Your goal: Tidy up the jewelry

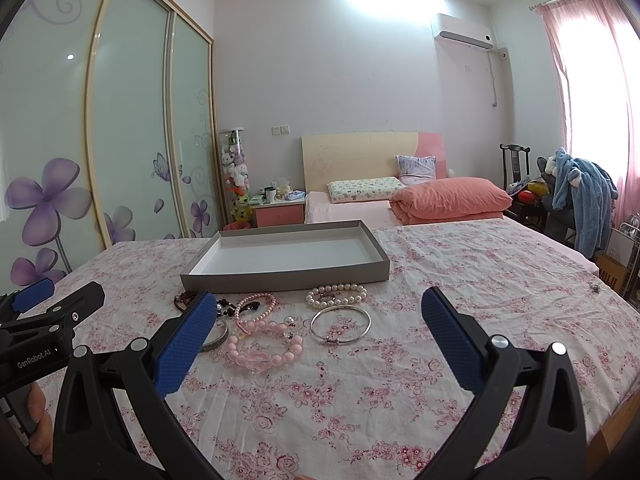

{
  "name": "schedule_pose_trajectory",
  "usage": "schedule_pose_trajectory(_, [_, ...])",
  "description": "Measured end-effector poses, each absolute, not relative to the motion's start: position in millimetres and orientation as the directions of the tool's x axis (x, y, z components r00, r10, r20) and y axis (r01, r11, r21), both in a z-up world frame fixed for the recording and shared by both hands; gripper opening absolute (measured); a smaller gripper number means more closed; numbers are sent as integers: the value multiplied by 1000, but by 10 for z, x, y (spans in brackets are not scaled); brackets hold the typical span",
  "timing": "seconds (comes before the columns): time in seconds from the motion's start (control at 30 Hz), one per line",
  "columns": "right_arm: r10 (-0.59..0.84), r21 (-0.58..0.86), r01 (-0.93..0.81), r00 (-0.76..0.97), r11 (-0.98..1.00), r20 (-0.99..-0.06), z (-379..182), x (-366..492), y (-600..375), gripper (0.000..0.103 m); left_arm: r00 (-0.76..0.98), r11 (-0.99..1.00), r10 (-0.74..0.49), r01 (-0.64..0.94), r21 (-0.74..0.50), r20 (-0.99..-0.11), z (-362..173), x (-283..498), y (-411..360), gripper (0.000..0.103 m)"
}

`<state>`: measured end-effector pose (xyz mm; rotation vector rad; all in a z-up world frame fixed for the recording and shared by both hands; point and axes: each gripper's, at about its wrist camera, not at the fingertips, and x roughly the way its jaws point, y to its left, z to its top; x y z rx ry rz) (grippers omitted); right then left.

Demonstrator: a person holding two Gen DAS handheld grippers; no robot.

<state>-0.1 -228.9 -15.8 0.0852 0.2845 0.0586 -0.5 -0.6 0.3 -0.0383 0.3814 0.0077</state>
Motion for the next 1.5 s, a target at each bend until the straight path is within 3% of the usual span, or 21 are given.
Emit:
schedule_pose_trajectory(0.7, [80,102,-52,952,993,-295,-168,27,-2284,101,925,999,0,-14,-36,-379,14,-24,-17,99])
schedule_pose_trajectory(0.87, [70,104,-30,911,994,-407,-262,269,-2410,101,903,1000,9,-16,-14,-430,-92,77,-89,99])
schedule_pose_trajectory(0.97, [96,146,-15,816,989,-569,-460,611,-2570,101,865,1000,2,3,9,-502,-186,298,-65,99])
schedule_pose_trajectory(1.17, [140,168,-13,620,986,-772,-787,1108,-2623,81,775,997,-47,79,24,-630,-345,626,-138,99])
schedule_pose_trajectory(1.27, [97,102,-23,576,995,-812,-879,1226,-2512,79,743,995,-52,98,32,-667,-422,741,-159,99])
schedule_pose_trajectory(1.5, [61,32,-59,583,998,-810,-850,1329,-2278,79,667,991,-43,124,54,-744,-611,1017,-233,99])
